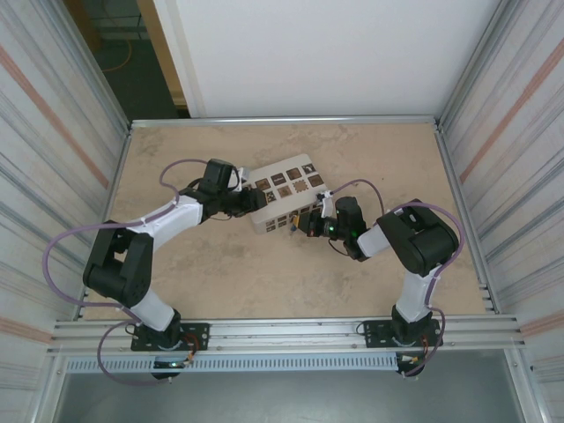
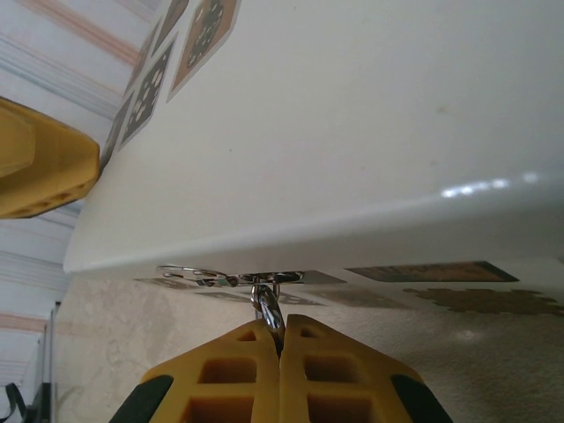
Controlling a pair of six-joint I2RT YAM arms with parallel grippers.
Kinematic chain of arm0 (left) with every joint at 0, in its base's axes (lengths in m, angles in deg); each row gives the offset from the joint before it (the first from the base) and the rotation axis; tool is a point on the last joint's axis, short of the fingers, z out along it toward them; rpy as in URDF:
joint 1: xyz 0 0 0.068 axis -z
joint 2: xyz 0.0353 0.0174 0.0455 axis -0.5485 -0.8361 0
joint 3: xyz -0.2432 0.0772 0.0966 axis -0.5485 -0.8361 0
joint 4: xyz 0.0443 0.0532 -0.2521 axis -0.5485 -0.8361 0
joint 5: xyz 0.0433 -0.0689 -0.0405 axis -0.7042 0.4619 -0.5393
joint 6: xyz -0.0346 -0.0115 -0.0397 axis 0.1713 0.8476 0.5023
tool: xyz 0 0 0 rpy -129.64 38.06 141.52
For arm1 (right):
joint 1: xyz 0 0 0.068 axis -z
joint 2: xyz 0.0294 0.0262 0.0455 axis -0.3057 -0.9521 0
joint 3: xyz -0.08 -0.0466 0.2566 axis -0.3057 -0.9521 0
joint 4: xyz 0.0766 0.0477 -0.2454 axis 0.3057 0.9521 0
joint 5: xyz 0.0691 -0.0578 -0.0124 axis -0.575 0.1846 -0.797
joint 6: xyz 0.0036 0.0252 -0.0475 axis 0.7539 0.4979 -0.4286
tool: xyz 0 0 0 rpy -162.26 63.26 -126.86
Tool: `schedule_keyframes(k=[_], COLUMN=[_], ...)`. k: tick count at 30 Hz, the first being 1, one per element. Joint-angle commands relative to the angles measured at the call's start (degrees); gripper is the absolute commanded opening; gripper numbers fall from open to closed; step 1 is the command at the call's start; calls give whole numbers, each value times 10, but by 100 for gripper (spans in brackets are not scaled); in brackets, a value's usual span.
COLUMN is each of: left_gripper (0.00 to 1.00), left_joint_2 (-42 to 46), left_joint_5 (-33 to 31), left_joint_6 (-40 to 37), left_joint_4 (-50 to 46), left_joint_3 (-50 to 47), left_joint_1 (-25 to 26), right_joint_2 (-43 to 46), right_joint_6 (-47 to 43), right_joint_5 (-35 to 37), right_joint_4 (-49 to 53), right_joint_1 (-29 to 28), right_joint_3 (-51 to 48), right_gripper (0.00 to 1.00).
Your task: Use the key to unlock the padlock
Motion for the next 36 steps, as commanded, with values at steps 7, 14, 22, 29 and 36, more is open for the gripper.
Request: schedule_keyframes(k=[7,14,22,29,36], left_gripper=[41,41,41,41,41], left_joint_2=[7,13,20,21,19], left_joint_5=[4,4,4,7,8], left_joint_6=[18,20,23,24,23], left_joint_4=[-36,-35,-32,-30,-31], left_joint_3=[-40,-47,-57,-58,-57], left_joint_1=[9,10,10,10,10], right_joint_2=[-2,-8,-8,-2,2], right_joint_6=[70,101,129,154,176], right_joint_5=[21,35,45,53,53], right_joint_4=[-80,-94,-100,-95,-94], right_joint_1=[-4,-8,-7,-4,4], right_joint_3=[-1,1,2,2,2], right_gripper=[0,0,0,0,0])
